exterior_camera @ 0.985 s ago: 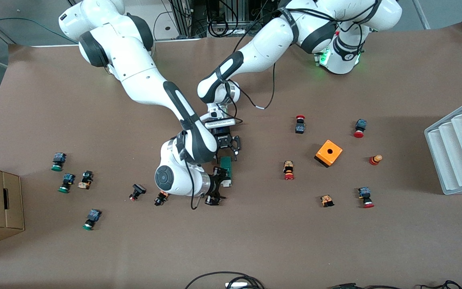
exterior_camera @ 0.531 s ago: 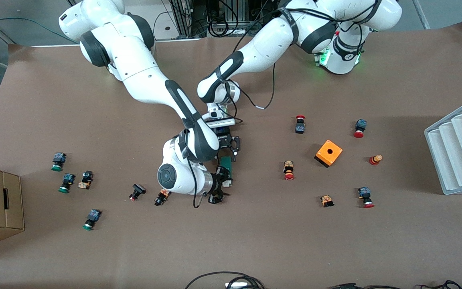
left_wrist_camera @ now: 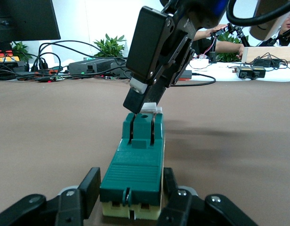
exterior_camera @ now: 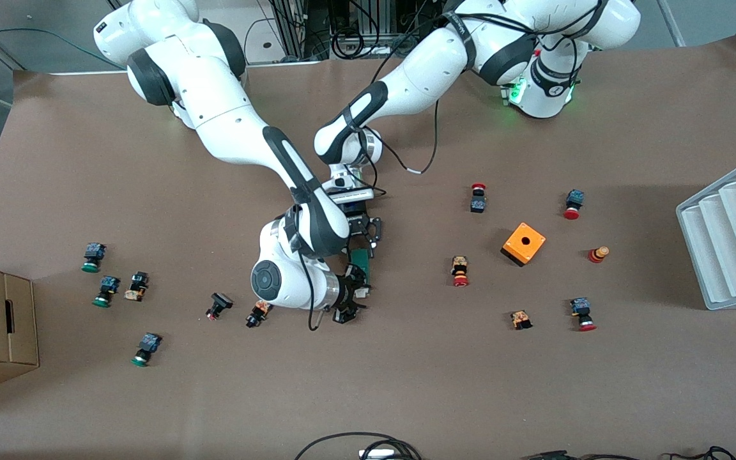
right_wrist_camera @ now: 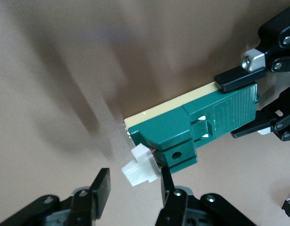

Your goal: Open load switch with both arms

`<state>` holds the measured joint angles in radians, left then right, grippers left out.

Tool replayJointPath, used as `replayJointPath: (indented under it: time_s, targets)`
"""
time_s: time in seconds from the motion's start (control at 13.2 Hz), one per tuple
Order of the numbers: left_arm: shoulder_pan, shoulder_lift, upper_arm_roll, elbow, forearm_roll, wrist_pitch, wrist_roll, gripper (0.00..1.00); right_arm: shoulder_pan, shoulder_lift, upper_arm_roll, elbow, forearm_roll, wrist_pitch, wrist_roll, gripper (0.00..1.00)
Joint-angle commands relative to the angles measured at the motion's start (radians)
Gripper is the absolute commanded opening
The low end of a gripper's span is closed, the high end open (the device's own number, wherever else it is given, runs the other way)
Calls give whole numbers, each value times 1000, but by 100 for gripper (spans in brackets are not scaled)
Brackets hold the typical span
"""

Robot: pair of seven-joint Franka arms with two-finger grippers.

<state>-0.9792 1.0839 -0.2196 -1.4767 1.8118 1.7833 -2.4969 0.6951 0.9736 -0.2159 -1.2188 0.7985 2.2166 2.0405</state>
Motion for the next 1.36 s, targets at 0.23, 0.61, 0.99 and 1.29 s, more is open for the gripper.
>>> replayJointPath:
  time_s: [0.23,0.61,0.99,1.29]
  targets:
    - [7,25,-14,30,12,-19,20,59,-3,-10,6,-25,28,2,3,37]
    - [7,25,-14,29,12,-19,23,58,-3,-10,7,-31,27,2,1,28]
    - [7,25,-15,29,11,-19,23,58,-3,-27,9,-54,27,2,1,26]
    - [7,25,-21,29,11,-19,23,58,-9,-44,24,-73,24,3,0,21]
